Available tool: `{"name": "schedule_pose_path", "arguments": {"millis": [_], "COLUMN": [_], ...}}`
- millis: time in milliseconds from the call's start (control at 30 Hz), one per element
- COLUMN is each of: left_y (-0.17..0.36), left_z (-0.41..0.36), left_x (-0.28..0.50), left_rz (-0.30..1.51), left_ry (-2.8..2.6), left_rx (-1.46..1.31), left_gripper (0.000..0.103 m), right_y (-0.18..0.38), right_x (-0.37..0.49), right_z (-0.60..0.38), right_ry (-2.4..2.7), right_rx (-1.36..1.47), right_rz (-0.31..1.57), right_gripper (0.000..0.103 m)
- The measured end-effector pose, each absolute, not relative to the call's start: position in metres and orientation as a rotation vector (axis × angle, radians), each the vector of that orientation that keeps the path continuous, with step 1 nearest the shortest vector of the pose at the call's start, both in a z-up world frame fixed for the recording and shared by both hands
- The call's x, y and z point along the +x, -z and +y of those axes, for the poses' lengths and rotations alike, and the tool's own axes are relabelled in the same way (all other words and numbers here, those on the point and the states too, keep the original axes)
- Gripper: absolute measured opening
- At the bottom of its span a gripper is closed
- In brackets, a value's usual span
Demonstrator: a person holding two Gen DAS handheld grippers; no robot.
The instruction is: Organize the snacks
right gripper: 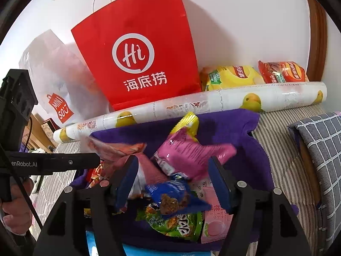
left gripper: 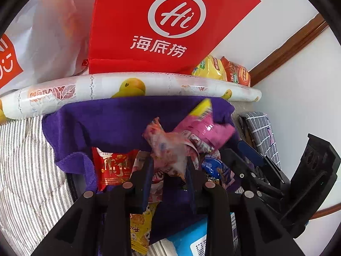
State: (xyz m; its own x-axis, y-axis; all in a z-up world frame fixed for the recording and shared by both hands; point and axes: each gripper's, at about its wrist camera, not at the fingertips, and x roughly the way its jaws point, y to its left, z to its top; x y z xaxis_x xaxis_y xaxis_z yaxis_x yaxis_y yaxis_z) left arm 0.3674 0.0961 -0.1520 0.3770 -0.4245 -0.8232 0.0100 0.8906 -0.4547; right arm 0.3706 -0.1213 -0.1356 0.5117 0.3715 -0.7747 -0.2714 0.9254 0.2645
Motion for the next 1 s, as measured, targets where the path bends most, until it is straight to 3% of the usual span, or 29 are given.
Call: {"name": "schedule_pose_path", "arguments": {"millis": [167, 300, 1000], "left_y": [0.152, 0.146, 0.114], "left_z": [0.101, 0.107, 0.059], "left_x": [0.368, 0.366, 0.339], "left_rz": [1.16, 1.128, 1.084], "left_ry": [0.291, 0.295, 0.287], "left_rx": [-0.427, -0.442, -0.286], "left_gripper": [0.03, 0.052, 0.061], "right_y": [0.135, 0.134, 0.107], "right_x": [0.37, 0.371, 0.342], "right_z": [-0.122, -0.125, -0.142], "right_ry": [-0.384, -0.383, -0.385], "right_rx": [0.12, 0.134, 0.119], "right_rz": [0.956, 0.95, 0.962], "right_gripper": [0.067, 0.067, 0.067]}}
